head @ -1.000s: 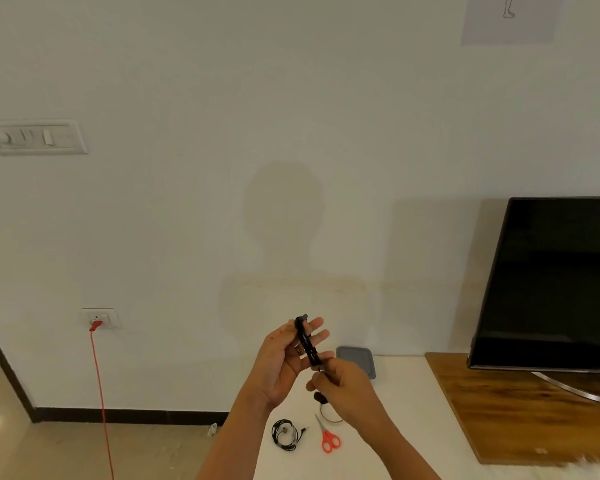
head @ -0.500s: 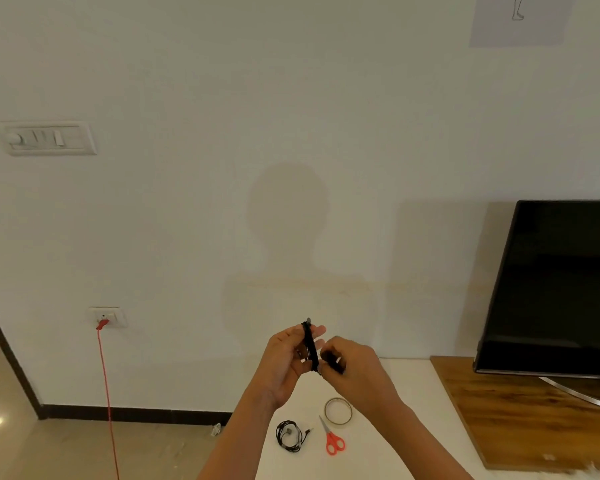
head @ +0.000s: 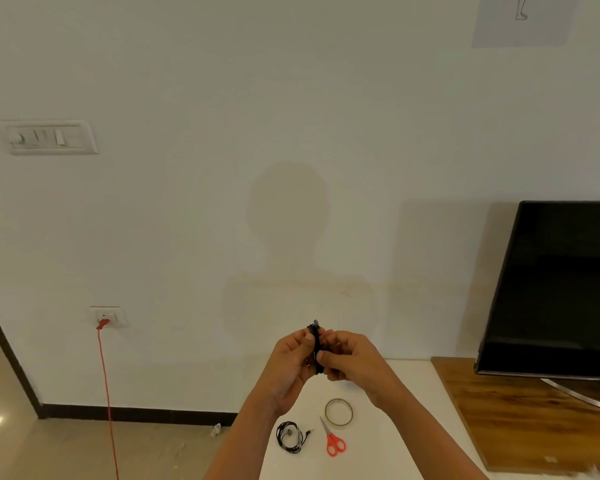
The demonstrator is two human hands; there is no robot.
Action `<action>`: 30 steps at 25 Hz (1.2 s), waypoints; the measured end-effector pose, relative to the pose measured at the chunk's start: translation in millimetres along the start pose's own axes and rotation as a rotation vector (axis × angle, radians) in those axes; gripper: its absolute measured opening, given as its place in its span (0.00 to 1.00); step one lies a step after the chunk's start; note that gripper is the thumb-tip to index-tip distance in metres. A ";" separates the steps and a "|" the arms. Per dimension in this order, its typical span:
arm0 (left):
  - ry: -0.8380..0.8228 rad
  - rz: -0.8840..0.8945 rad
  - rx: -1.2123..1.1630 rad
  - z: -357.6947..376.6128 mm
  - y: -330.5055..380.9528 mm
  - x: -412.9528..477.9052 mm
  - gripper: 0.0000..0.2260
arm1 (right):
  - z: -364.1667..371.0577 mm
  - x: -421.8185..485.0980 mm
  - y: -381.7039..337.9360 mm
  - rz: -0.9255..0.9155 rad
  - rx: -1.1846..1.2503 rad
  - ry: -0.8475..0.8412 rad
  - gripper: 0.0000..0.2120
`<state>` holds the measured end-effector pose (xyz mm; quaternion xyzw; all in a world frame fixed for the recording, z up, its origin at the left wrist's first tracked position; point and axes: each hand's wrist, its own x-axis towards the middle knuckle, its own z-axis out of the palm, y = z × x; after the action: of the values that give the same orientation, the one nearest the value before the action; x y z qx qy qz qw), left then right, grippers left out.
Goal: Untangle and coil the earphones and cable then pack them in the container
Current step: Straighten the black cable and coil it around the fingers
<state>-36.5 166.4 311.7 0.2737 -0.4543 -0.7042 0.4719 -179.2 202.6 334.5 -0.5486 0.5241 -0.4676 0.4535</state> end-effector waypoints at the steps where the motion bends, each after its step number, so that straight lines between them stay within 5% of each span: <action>1: -0.021 0.008 -0.004 -0.4 -0.6 -0.5 0.13 | 1.0 0.7 0.4 0.008 0.010 0.015 0.06; 8: -0.072 0.058 0.043 1.5 -13.9 -5.7 0.15 | 10.5 0.9 8.5 0.079 0.043 0.132 0.07; 15: 0.051 0.036 0.427 -11.9 -13.7 -1.0 0.15 | 0.5 -5.1 6.2 -0.031 -0.031 0.029 0.03; 18: -0.073 -0.041 0.349 -13.2 -13.6 -5.0 0.16 | -7.7 -0.5 -0.7 -0.032 -0.095 -0.028 0.02; 27: -0.098 -0.036 0.504 -7.7 -13.1 -6.0 0.18 | -15.4 10.7 1.1 -0.186 -0.262 -0.043 0.04; 30: -0.153 -0.107 0.360 -4.2 -5.9 -8.3 0.15 | -14.4 13.6 9.5 -0.251 -0.384 0.031 0.05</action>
<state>-32.1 173.2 304.3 0.3231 -0.5922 -0.6543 0.3416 -194.6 188.6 327.8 -0.6787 0.5380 -0.4203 0.2707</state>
